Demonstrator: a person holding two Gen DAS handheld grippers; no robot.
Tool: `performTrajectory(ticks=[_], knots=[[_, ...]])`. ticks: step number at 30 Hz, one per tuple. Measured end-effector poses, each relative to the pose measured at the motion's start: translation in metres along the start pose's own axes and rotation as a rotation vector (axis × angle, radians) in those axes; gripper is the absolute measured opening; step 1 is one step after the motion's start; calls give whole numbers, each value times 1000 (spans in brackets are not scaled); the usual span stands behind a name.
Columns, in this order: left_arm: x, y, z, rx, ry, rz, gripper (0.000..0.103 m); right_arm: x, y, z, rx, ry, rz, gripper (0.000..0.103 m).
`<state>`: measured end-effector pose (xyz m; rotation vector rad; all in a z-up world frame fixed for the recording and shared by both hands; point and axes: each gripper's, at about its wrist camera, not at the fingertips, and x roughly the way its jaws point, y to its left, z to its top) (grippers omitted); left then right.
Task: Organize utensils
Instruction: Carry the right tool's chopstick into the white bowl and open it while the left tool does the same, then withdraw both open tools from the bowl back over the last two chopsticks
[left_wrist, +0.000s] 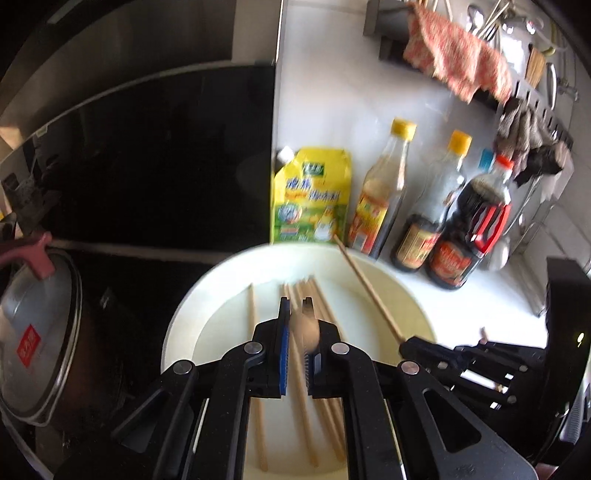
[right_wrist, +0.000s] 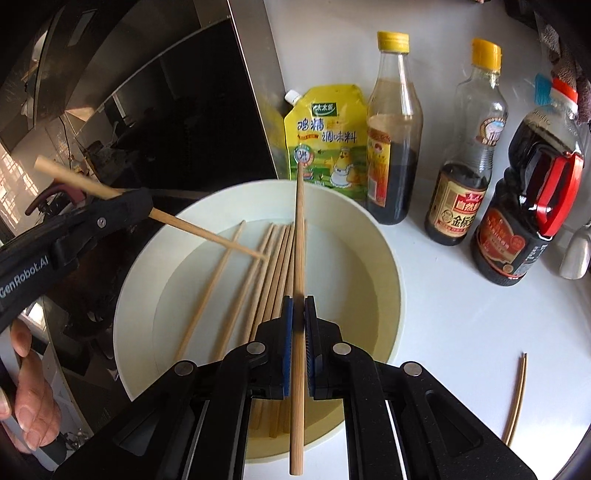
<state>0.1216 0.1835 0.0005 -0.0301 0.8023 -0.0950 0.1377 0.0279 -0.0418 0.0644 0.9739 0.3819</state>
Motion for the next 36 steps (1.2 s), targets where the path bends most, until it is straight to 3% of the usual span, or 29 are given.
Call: performTrajectory(ticks=[9, 18, 20, 22, 23, 25, 36], knots=[[52, 10, -38, -28, 218, 4, 8, 34, 4, -6, 36, 104, -3, 6], [60, 13, -32, -47, 232, 13, 9, 39, 9, -1, 20, 96, -23, 6], [57, 15, -32, -55, 232, 27, 19, 38, 9, 0, 26, 90, -21, 7], [53, 18, -32, -66, 230, 43, 40, 33, 8, 0, 34, 76, -20, 22], [50, 20, -31, -74, 224, 49, 47, 29, 7, 0, 37, 65, -26, 25], [42, 24, -32, -90, 203, 59, 72, 22, 5, -2, 42, 51, -24, 26], [11, 15, -38, -88, 158, 73, 81, -21, -14, -25, 89, -7, -44, 30]])
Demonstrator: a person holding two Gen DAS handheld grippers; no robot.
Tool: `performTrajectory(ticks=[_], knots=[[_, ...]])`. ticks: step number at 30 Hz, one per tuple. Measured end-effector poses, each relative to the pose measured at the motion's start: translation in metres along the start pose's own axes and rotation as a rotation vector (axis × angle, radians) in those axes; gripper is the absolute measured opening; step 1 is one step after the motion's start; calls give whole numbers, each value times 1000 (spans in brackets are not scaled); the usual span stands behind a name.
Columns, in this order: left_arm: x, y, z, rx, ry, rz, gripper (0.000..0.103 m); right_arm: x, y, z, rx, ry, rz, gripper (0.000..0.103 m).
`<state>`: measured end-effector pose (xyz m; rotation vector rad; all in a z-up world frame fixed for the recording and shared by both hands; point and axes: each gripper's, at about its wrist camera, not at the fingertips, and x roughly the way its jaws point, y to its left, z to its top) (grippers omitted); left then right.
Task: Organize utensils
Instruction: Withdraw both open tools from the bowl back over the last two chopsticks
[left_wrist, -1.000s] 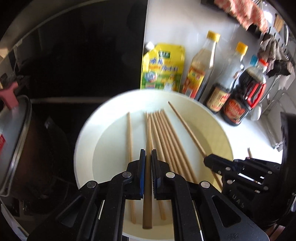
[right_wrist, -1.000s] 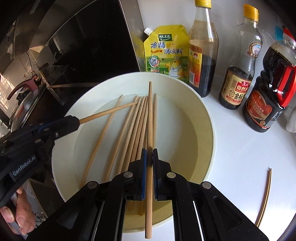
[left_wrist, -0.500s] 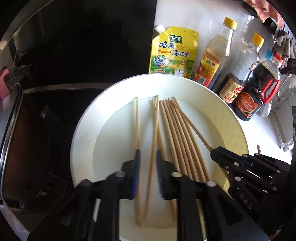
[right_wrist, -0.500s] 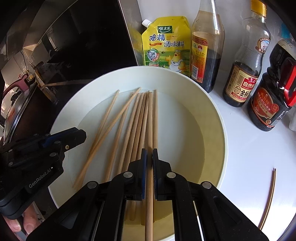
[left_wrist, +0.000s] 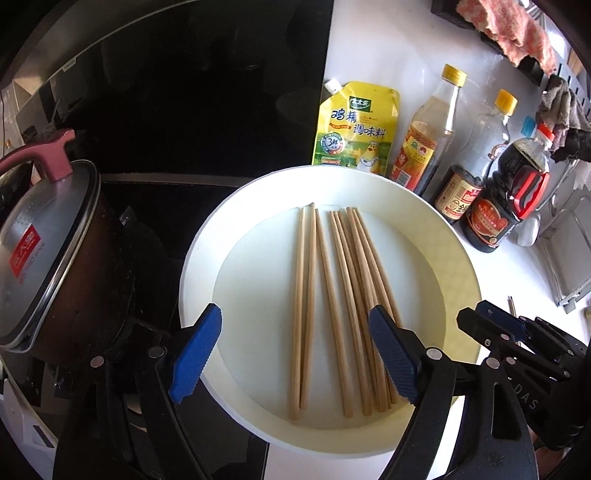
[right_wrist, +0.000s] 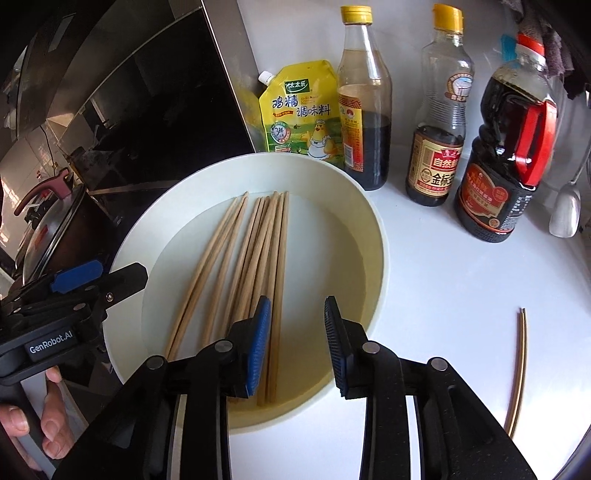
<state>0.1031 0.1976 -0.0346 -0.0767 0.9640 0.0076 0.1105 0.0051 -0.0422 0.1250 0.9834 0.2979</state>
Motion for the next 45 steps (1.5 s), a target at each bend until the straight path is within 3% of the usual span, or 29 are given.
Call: performTrajectory(ticks=[7, 28, 45], knots=[[-14, -23, -13, 25, -3, -27, 81, -36, -16, -19, 15, -47, -23, 34], [-40, -131, -61, 127, 8, -138, 82, -107, -110, -82, 111, -75, -141, 38], [-23, -203, -93, 209, 63, -186, 83, -98, -195, -134, 217, -27, -232, 40]])
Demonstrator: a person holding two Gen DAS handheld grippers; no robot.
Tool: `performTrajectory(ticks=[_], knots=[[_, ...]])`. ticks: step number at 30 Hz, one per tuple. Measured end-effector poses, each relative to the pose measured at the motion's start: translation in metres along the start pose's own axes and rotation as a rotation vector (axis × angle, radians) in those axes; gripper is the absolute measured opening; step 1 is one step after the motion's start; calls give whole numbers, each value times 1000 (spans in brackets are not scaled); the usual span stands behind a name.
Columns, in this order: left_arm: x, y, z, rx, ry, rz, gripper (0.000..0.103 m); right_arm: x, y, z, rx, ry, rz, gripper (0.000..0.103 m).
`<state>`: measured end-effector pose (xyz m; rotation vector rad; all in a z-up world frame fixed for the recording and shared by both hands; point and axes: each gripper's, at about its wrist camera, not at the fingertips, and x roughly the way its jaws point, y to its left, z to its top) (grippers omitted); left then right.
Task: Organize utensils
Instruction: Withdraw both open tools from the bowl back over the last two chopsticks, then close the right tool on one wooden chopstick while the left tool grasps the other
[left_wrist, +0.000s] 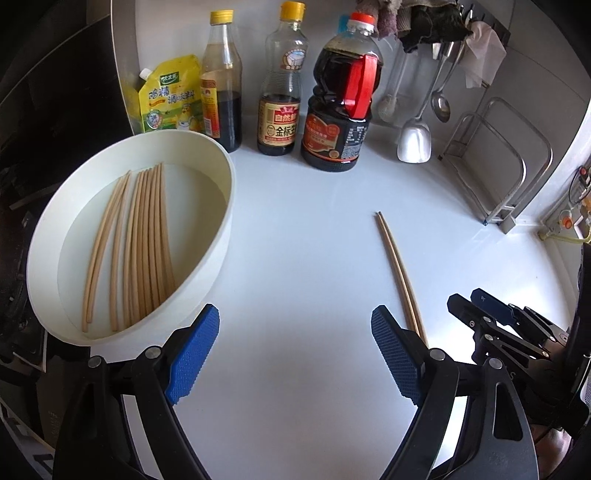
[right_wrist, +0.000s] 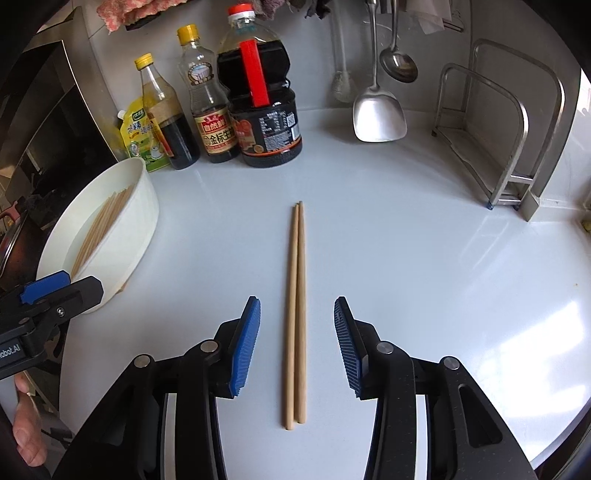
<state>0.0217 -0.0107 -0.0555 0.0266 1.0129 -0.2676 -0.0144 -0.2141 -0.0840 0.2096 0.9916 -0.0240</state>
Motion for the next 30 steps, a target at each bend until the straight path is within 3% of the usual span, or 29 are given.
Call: performTrajectory(ticks=[15, 30], knots=[[34, -25, -12, 33, 57, -6, 84, 42, -13, -20, 1, 60, -5, 40], [49, -28, -17, 2, 78, 13, 84, 57, 4, -26, -148, 45, -57, 40]])
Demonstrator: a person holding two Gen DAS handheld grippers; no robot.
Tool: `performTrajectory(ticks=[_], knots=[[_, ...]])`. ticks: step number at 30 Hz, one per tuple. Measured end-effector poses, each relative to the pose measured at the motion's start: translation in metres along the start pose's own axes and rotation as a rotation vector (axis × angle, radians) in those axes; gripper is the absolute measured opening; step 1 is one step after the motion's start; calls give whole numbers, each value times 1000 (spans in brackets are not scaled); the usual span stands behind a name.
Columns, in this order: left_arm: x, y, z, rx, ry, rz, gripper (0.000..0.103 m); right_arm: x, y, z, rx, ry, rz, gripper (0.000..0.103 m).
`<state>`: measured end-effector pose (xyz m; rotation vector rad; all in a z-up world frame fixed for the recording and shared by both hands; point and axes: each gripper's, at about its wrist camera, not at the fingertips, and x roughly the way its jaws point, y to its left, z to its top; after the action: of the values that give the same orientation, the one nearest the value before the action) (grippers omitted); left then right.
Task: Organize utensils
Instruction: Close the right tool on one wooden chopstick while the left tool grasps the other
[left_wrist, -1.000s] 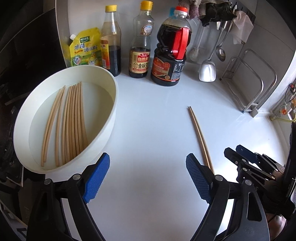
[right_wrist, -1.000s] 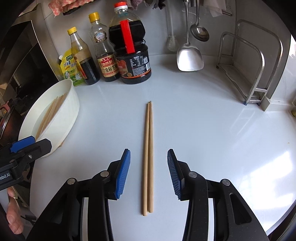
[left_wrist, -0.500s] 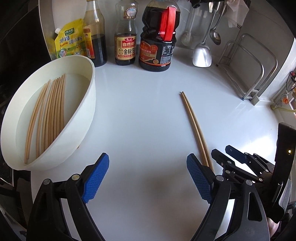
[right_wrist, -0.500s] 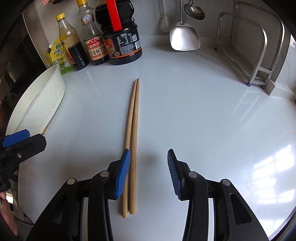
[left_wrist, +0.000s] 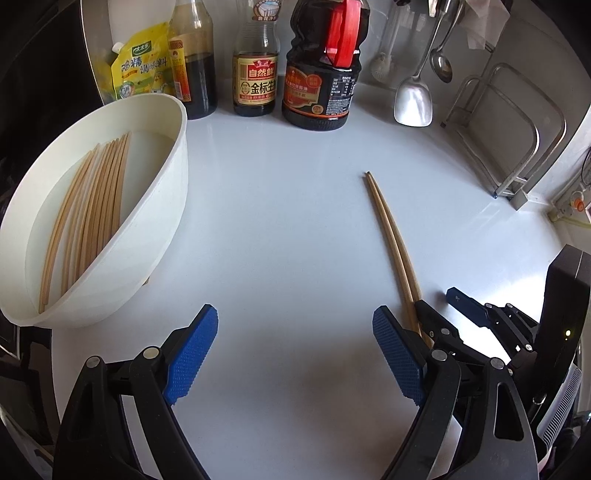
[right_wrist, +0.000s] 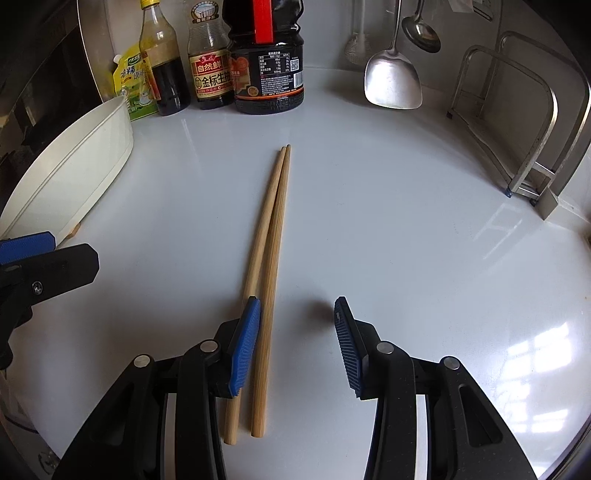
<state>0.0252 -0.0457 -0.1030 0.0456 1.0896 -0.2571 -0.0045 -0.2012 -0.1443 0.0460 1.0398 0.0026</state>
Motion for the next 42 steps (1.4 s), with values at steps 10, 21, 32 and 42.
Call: performTrajectory(ticks=[10, 21, 32, 42], knots=[[6, -11, -1, -11, -3, 6, 84, 0, 9, 1, -98, -15, 39, 7], [24, -41, 2, -6, 4, 0, 85, -5, -25, -8, -51, -19, 37, 6], [51, -73, 1, 9, 18, 15, 85, -11, -71, -19, 7, -37, 4, 6], [66, -83, -2, 8, 22, 66, 87, -7, -81, -15, -2, -43, -1, 29]])
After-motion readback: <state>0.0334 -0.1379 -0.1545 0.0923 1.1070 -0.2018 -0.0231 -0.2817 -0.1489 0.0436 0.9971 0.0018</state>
